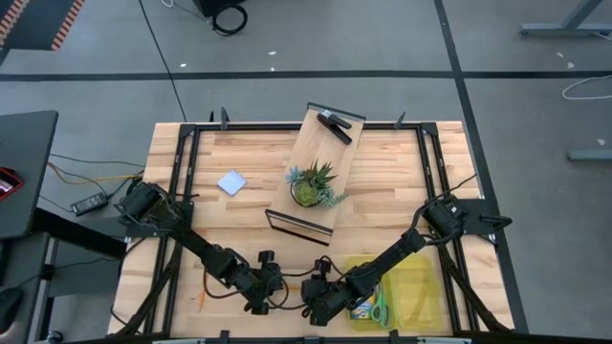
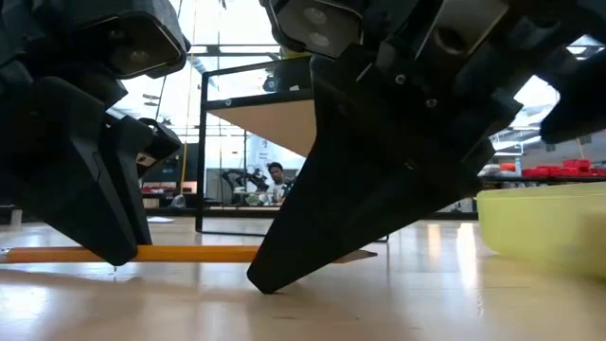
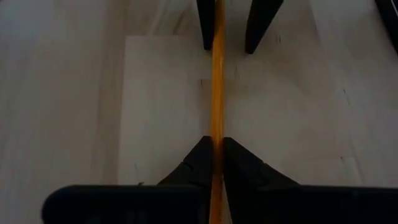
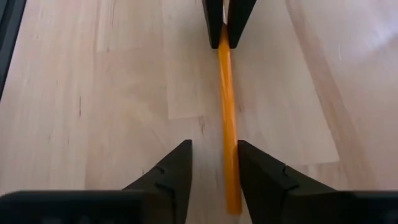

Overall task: Pack school essentials
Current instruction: Put the top orange pencil into the yellow supply box, then put the orange pencil into the yellow supply box

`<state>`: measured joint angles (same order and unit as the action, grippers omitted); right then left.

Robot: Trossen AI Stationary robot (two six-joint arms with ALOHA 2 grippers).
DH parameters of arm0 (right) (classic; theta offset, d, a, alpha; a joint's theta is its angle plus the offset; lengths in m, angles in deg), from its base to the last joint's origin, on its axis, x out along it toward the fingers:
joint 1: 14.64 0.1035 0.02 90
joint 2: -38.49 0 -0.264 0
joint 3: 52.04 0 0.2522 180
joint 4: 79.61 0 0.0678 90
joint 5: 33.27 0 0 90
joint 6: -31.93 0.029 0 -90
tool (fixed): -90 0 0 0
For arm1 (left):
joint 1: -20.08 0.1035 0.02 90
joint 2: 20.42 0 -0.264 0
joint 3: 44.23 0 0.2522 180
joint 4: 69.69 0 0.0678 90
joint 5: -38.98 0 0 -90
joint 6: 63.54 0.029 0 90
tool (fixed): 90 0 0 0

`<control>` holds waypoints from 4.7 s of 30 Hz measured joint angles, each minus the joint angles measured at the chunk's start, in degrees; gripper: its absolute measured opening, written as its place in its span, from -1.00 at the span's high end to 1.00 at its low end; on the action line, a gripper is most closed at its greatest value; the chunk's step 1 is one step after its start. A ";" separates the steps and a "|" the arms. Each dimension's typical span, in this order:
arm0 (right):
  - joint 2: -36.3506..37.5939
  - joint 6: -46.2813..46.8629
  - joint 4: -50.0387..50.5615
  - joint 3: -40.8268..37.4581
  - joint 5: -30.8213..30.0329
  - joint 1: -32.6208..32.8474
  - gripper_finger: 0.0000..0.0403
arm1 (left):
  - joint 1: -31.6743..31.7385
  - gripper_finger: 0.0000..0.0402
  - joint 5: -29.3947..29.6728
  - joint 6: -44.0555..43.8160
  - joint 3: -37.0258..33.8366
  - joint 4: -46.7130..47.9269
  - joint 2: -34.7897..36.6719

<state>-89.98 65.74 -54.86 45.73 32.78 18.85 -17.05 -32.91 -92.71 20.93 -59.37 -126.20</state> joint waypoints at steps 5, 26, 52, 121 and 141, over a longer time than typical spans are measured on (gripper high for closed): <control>-0.02 -0.20 0.66 0.03 -0.24 -0.07 0.55 | 0.00 0.84 -0.09 -0.04 0.00 0.00 0.00; 0.05 -1.48 2.03 0.04 -0.72 -0.72 0.79 | -1.15 0.50 -0.40 2.31 0.02 -2.58 0.00; 19.74 6.36 24.78 -0.18 2.08 0.05 0.79 | -4.24 0.39 1.78 -1.75 0.04 20.15 17.92; 36.87 95.30 48.12 -12.52 30.45 11.65 0.79 | -3.61 0.84 1.57 -6.14 0.02 30.85 28.33; 36.87 94.63 46.70 -12.52 29.97 10.14 0.49 | -3.61 0.89 1.16 -5.99 0.02 32.22 28.30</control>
<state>-53.10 160.37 -8.16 33.21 62.75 29.00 -20.65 -31.75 -98.69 20.95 -27.15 -97.89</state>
